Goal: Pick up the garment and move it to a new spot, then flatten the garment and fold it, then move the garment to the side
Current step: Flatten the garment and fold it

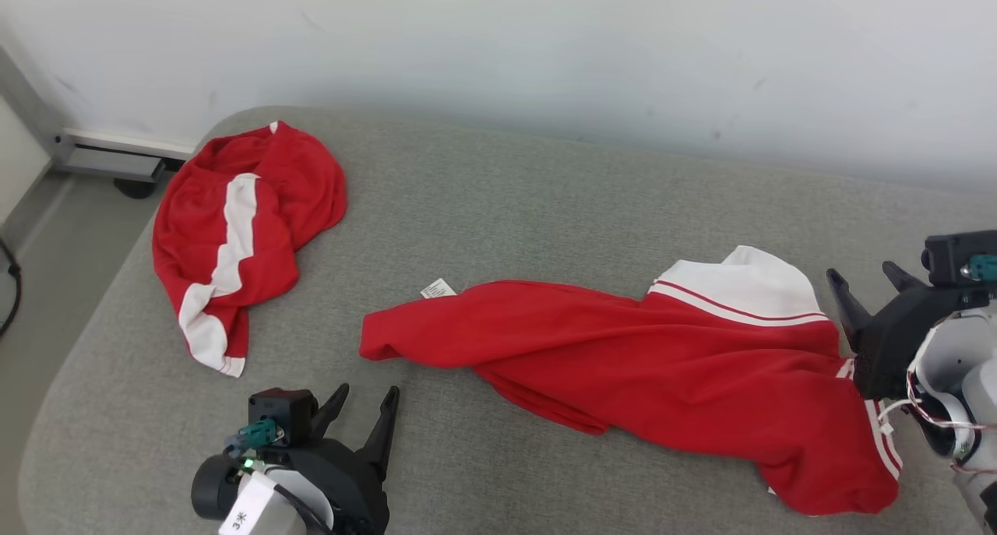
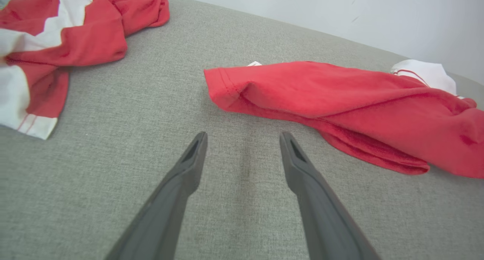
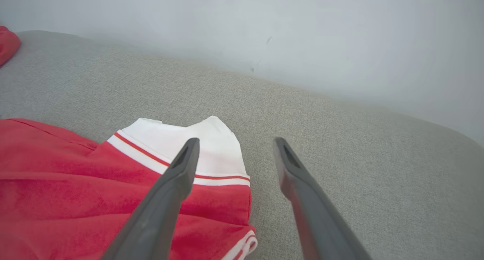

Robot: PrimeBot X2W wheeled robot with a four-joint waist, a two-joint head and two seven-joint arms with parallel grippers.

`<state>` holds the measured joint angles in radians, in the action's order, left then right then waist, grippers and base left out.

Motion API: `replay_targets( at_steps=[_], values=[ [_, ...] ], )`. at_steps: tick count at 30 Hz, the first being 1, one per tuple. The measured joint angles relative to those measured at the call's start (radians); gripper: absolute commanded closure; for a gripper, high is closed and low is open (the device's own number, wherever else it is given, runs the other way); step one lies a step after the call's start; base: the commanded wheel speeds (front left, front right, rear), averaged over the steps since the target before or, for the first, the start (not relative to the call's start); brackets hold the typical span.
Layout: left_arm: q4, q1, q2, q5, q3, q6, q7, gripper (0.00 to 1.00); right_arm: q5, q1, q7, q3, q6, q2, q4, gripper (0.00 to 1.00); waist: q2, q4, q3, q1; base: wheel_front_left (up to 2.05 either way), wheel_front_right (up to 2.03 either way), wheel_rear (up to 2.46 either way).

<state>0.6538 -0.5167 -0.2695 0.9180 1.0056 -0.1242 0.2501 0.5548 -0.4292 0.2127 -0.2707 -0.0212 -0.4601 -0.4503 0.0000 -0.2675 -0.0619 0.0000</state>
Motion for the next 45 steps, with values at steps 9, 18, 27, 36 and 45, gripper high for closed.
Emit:
replay_targets(
  at_steps=[9, 18, 27, 36, 45],
  values=[
    [-0.085, 0.000, 0.000, -0.073, -0.080, 0.000, 0.000, 0.00, -0.039, -0.151, 0.054, -0.049, 0.008, 0.015, -0.153, 0.00, 0.0000, -0.037, -0.021, 0.0000, 0.00, 0.00, 0.00],
    [-0.186, 0.000, 0.043, -0.151, -0.142, 0.000, 0.000, 0.00, -0.086, -0.277, 0.123, -0.082, 0.018, 0.010, -0.310, 0.00, 0.0000, -0.086, -0.070, 0.0001, 0.00, 0.00, 0.00],
    [-0.248, -0.001, 0.086, -0.210, -0.179, 0.000, 0.000, 0.00, -0.101, -0.328, 0.166, -0.103, 0.030, -0.006, -0.433, 0.00, 0.0001, -0.153, -0.129, 0.0001, 0.00, 0.00, 0.00],
    [-0.262, 0.002, 0.087, -0.240, -0.227, 0.000, 0.000, 0.00, -0.110, -0.361, 0.189, -0.133, 0.064, 0.026, -0.523, 1.00, 0.0001, -0.190, -0.163, 0.0001, 0.00, 0.00, 0.00],
    [-0.274, 0.027, 0.088, -0.270, -0.260, 0.000, 0.001, 0.00, -0.108, -0.402, 0.122, -0.124, 0.093, 0.040, -0.548, 1.00, 0.0001, -0.168, -0.160, 0.0000, 0.00, 0.00, 0.00]
  ],
)
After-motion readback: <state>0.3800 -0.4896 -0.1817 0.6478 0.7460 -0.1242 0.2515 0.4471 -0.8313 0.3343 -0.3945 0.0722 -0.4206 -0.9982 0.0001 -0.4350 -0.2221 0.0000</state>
